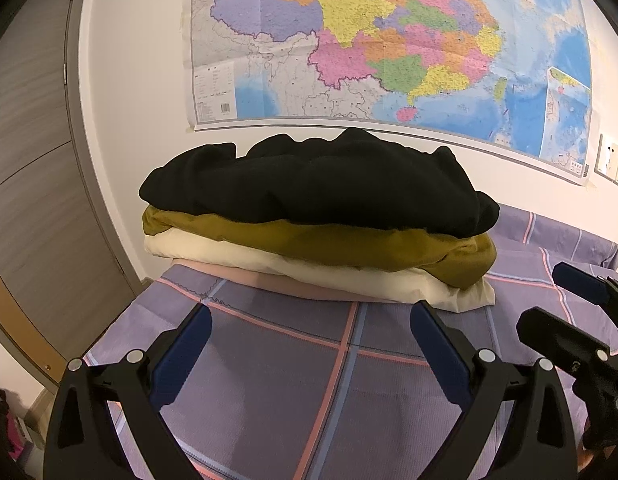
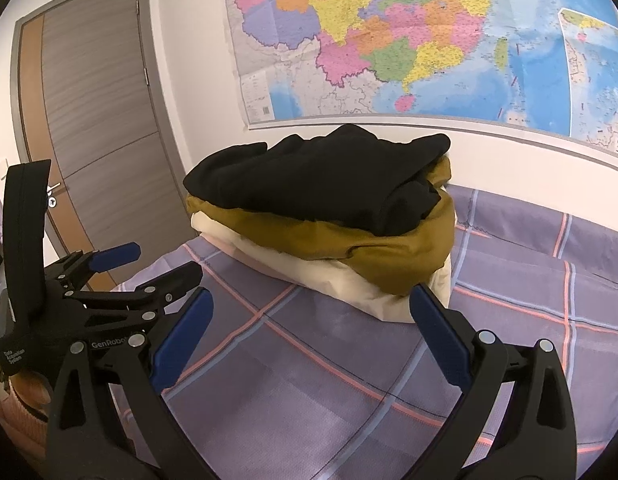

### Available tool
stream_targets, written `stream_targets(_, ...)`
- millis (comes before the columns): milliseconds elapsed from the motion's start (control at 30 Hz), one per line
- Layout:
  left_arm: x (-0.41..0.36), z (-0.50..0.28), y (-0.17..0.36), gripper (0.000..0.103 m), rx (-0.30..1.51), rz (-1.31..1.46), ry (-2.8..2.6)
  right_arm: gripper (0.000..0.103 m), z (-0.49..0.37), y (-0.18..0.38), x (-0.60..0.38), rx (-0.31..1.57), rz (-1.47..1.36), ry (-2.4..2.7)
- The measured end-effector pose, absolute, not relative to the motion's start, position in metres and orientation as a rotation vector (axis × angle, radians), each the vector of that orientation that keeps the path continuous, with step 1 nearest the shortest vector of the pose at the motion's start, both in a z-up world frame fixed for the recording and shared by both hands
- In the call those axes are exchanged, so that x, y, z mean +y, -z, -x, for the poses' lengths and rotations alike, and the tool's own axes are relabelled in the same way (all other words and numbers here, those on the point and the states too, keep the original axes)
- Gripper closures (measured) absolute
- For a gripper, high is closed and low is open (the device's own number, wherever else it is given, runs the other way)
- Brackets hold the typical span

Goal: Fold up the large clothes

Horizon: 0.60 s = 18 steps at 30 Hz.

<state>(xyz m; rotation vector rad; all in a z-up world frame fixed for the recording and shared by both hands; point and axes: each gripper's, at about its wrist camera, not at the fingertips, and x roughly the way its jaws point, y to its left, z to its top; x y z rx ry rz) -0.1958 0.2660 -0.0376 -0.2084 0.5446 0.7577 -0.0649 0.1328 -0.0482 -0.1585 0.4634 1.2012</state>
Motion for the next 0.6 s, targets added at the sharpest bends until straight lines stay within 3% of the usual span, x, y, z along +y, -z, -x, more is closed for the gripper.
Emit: stream_targets(600, 0.2635, 0.1953, 0.0433, 0.007, 0.559, 0.207, -0.757, 0.006, 0.0668, 0.053, 0.132, 0.473, 0.16, -1.205)
